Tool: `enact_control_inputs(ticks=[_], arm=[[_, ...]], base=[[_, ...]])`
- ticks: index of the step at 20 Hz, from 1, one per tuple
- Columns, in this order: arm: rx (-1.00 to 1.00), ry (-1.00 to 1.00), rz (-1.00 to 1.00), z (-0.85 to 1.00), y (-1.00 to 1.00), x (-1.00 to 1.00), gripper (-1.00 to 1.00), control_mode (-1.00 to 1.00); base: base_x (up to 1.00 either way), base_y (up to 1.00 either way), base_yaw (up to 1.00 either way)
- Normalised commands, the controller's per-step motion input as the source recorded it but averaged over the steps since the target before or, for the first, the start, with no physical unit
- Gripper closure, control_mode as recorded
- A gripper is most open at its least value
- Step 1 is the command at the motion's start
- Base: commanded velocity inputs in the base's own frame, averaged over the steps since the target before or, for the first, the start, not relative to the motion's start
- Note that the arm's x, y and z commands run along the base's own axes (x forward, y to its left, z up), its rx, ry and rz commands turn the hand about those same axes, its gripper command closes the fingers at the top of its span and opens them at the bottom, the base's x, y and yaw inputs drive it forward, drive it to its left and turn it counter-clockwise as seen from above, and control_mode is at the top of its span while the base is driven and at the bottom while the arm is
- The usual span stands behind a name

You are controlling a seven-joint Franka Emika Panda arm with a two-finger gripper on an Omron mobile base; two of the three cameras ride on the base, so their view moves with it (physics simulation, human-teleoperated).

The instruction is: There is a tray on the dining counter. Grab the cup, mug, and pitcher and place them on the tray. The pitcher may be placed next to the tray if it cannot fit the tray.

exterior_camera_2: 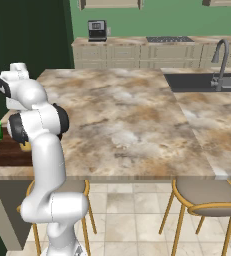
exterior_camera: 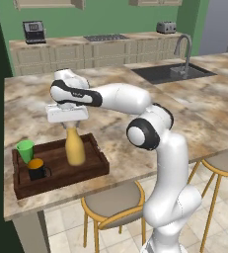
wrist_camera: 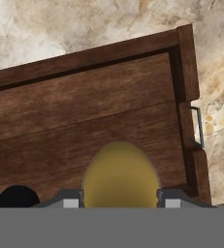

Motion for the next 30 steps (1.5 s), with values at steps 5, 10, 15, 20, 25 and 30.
enact_control_inputs(ticks=[5,10,15,20,25,30], arm=[[0.00,0.00,0.00,0.00,0.00,0.00,-1.00,-1.00],[0.00,0.00,0.00,0.00,0.00,0.00,-1.00,-1.00],[0.00,0.00,0.00,0.00,0.00,0.00,-1.00,-1.00],[0.00,0.00,0.00,0.00,0.00,0.00,-1.00,-1.00],[0.00,0.00,0.00,0.05,0.00,0.00,-1.00,-1.00],[0.00,-0.05,0.00,0.49,0.00,0.00,-1.00,-1.00]], base=[[0.00,0.00,0.00],[0.00,0.00,0.00],[0.00,0.00,0.00],[0.00,0.00,0.00],[0.00,0.00,0.00],[0.00,0.00,0.00]])
